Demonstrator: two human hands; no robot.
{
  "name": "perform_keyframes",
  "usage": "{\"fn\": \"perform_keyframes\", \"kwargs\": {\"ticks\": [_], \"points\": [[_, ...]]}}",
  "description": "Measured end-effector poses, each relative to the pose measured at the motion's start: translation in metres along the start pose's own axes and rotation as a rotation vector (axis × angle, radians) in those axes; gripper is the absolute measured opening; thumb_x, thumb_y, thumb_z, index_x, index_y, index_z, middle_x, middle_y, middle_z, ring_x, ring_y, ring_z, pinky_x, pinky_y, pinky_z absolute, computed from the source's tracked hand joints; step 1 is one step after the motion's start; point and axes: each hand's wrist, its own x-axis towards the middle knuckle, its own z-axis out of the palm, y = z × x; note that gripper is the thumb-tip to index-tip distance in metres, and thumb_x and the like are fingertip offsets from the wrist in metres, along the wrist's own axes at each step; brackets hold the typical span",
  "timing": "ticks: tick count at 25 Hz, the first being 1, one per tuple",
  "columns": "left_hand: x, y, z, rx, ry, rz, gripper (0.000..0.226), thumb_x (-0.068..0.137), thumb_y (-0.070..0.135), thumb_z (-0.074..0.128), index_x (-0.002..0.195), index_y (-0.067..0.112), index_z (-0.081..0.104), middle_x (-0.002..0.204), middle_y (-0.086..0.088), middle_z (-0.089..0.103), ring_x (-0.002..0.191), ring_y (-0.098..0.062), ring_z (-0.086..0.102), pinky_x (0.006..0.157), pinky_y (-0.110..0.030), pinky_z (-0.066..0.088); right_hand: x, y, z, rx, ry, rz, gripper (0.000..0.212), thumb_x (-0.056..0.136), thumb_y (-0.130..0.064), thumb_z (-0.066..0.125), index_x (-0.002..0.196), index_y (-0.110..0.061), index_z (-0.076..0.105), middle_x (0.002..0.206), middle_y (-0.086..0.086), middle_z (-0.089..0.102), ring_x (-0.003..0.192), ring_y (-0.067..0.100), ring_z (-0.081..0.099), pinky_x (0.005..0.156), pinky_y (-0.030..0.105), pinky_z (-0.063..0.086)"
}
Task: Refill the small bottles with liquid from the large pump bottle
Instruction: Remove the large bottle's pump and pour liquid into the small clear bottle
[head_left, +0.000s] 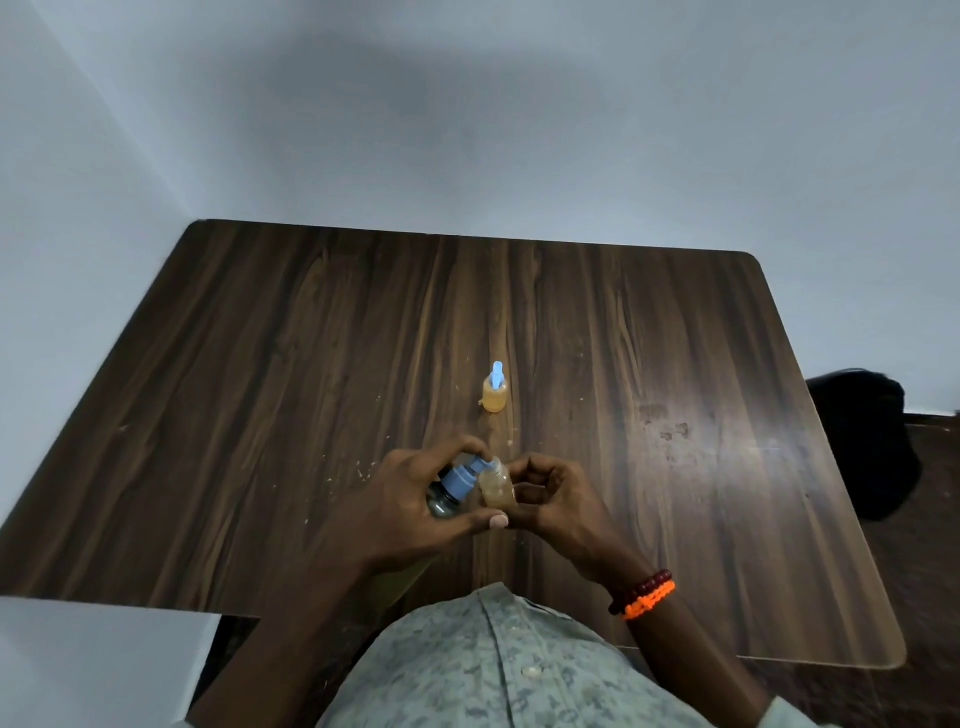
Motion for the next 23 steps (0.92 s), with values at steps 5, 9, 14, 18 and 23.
{"fn": "perform_keyframes", "kwargs": {"ticks": [5, 9, 14, 18, 23], "points": [[-0.0021, 0.0027, -0.0034, 0.017, -0.055, -0.023, 0.075, 0.081, 0.061, 0.081, 0.144, 0.047, 0.042, 0.123, 0.023, 0.067, 0.105, 0.002, 0.070, 0.089, -0.018, 0.060, 0.0035, -0.0045, -0.0041, 0.013, -0.002, -0.018, 0.035, 0.077, -0.004, 0.088, 0.106, 0.001, 0.069, 0.112, 0.017, 0.076, 0.105, 0.036, 0.075, 0.091, 0.055, 0.062], [-0.0013, 0.0013, 0.0002, -0.022, -0.024, -0.018, 0.062, 0.083, 0.057, 0.080, 0.130, 0.026, 0.057, 0.107, 0.003, 0.077, 0.090, -0.013, 0.076, 0.077, -0.032, 0.063, 0.0015, 0.0002, 0.0000, -0.010, -0.010, -0.004, 0.032, 0.078, -0.004, 0.087, 0.106, 0.000, 0.071, 0.112, 0.015, 0.077, 0.104, 0.033, 0.075, 0.088, 0.049, 0.064], [-0.0034, 0.0012, -0.0013, 0.007, -0.008, 0.006, 0.070, 0.081, 0.062, 0.078, 0.139, 0.034, 0.052, 0.117, 0.008, 0.074, 0.095, -0.011, 0.075, 0.082, -0.035, 0.064, 0.0051, -0.0021, -0.0022, 0.017, -0.005, -0.018, 0.035, 0.078, -0.003, 0.087, 0.107, 0.001, 0.069, 0.112, 0.016, 0.076, 0.104, 0.035, 0.075, 0.087, 0.047, 0.064], [0.0000, 0.0005, -0.0029, -0.010, 0.008, 0.012, 0.063, 0.082, 0.060, 0.079, 0.131, 0.025, 0.061, 0.111, 0.005, 0.077, 0.092, -0.012, 0.076, 0.079, -0.037, 0.064, 0.0035, 0.0003, 0.0003, 0.002, -0.009, -0.008, 0.036, 0.077, -0.002, 0.088, 0.107, 0.002, 0.069, 0.111, 0.015, 0.077, 0.102, 0.033, 0.075, 0.082, 0.038, 0.066], [-0.0021, -0.0005, -0.0032, -0.008, 0.006, 0.034, 0.061, 0.084, 0.054, 0.082, 0.133, 0.026, 0.060, 0.115, 0.007, 0.076, 0.094, -0.013, 0.076, 0.080, -0.037, 0.064, 0.0053, -0.0047, -0.0023, -0.040, -0.018, -0.034, 0.033, 0.078, -0.004, 0.087, 0.106, -0.001, 0.070, 0.111, 0.013, 0.076, 0.102, 0.029, 0.075, 0.084, 0.041, 0.065]]}}
